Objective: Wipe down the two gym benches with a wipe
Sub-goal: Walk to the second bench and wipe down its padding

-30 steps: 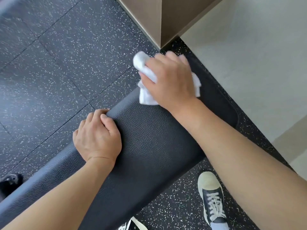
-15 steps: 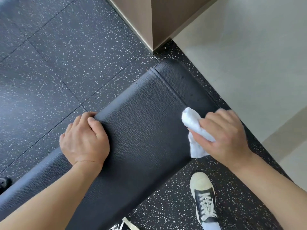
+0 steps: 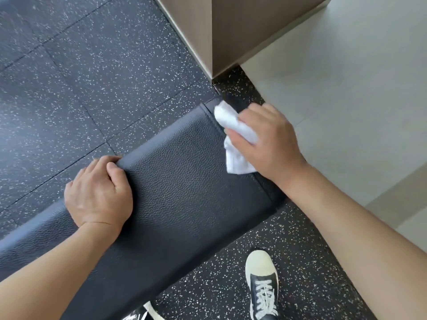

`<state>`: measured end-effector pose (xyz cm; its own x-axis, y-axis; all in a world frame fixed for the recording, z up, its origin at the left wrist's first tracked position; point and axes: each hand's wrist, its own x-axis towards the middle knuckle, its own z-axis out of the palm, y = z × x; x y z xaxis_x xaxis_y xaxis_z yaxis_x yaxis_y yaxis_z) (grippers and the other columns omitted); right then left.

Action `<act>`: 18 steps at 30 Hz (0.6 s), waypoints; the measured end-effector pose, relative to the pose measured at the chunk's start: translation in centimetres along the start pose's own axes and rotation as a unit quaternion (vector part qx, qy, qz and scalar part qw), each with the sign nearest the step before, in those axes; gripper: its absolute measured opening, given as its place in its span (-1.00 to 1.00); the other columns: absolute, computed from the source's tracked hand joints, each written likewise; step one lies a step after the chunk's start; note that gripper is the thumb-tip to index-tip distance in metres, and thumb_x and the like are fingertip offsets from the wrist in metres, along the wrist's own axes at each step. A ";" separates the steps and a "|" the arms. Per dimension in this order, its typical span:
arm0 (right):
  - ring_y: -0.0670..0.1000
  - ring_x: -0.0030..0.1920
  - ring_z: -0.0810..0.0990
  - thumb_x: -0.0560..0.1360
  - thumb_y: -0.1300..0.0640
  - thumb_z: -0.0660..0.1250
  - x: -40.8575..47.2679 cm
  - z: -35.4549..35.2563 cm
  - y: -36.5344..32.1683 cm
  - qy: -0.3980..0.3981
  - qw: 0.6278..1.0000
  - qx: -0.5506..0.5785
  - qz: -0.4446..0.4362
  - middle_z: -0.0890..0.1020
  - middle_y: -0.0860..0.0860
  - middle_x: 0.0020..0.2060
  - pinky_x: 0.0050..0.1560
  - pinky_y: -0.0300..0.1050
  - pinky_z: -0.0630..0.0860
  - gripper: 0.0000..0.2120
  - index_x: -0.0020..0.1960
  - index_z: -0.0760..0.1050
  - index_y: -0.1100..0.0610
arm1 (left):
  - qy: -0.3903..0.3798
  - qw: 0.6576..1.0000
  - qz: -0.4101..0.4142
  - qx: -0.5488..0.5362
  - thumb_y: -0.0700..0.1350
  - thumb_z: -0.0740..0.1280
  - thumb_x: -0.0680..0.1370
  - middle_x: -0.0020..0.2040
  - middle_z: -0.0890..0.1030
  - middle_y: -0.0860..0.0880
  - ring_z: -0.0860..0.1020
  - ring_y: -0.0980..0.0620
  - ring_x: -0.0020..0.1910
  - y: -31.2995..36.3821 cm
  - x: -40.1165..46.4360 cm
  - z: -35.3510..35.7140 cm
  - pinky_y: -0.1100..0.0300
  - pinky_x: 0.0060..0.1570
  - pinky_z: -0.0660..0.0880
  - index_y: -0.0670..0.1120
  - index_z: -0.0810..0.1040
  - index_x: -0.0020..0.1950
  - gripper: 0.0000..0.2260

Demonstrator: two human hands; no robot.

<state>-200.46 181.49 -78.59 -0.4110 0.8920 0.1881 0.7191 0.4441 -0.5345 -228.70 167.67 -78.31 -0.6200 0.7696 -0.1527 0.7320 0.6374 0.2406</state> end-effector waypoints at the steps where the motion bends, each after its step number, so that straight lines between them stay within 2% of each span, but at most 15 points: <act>1: 0.05 -0.22 0.31 0.63 -0.02 0.37 -3.2 -0.9 0.4 -0.003 1.000 -0.001 0.008 0.44 0.01 -0.26 -0.23 0.03 0.34 -0.71 -0.15 0.50 0.16 | 0.001 1.000 -0.003 0.000 0.02 -0.03 0.64 0.11 0.68 -0.15 0.57 -0.27 0.10 0.0 0.0 0.0 -0.14 0.12 0.39 0.00 0.60 0.17 -0.59; 4: 0.06 -0.23 0.31 0.65 -0.01 0.36 -9.9 -2.6 1.4 -0.025 0.999 -0.032 -0.009 0.45 0.03 -0.27 -0.24 0.10 0.38 -0.69 -0.15 0.52 0.19 | 0.000 1.000 -0.009 -0.004 0.02 -0.02 0.63 0.07 0.68 -0.16 0.58 -0.28 0.06 0.1 -0.1 -0.1 -0.14 0.08 0.41 -0.01 0.61 0.16 -0.59; 6: 0.05 -0.24 0.30 0.64 0.00 0.39 -10.3 -2.5 1.8 -0.022 0.998 -0.045 -0.034 0.44 0.02 -0.28 -0.27 0.08 0.38 -0.70 -0.16 0.53 0.17 | -0.001 1.000 -0.009 -0.006 0.01 -0.02 0.63 0.05 0.68 -0.17 0.58 -0.29 0.05 0.1 -0.1 -0.1 -0.14 0.06 0.40 -0.02 0.62 0.15 -0.59; 9: 0.03 -0.25 0.31 0.62 0.00 0.41 -5.8 -1.1 0.8 -0.005 0.998 -0.032 -0.050 0.44 0.02 -0.28 -0.28 0.03 0.37 -0.73 -0.16 0.50 0.14 | -0.001 1.000 -0.013 -0.005 0.01 -0.01 0.64 0.04 0.67 -0.16 0.57 -0.29 0.04 0.1 -0.1 -0.1 -0.13 0.05 0.39 -0.02 0.61 0.15 -0.59; 13: 0.05 -0.24 0.37 0.60 -0.03 0.40 4.2 1.9 -1.5 0.020 1.000 -0.023 -0.009 0.49 0.04 -0.25 -0.26 -0.08 0.29 -0.75 -0.13 0.53 0.13 | -0.002 1.000 -0.008 0.001 0.00 0.00 0.64 0.05 0.67 -0.14 0.58 -0.28 0.04 0.2 -0.1 -0.1 -0.13 0.07 0.40 -0.03 0.62 0.17 -0.60; 16: 0.14 -0.18 0.51 0.58 -0.09 0.36 9.3 3.7 -2.4 -0.006 0.999 -0.037 0.030 0.48 0.00 -0.24 -0.23 -0.10 0.23 -0.74 -0.14 0.53 0.09 | -0.004 1.000 -0.012 0.001 0.00 0.00 0.63 0.05 0.67 -0.12 0.57 -0.26 0.04 0.4 -0.1 -0.2 -0.12 0.08 0.40 -0.02 0.61 0.15 -0.61; 18: 0.11 -0.19 0.46 0.59 -0.11 0.35 9.1 3.7 -2.5 -0.018 0.998 -0.049 0.023 0.41 -0.06 -0.24 -0.23 -0.09 0.19 -0.73 -0.15 0.51 0.08 | -0.005 1.000 -0.010 0.000 0.00 0.01 0.63 0.03 0.67 -0.12 0.57 -0.26 0.03 0.4 -0.1 -0.3 -0.12 0.06 0.39 -0.02 0.61 0.14 -0.61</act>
<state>-208.04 188.18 -78.57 -0.3953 0.9087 0.1343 0.7880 0.4106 -0.4587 -228.44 167.82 -77.91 -0.6322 0.7567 -0.1665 0.7194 0.6531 0.2364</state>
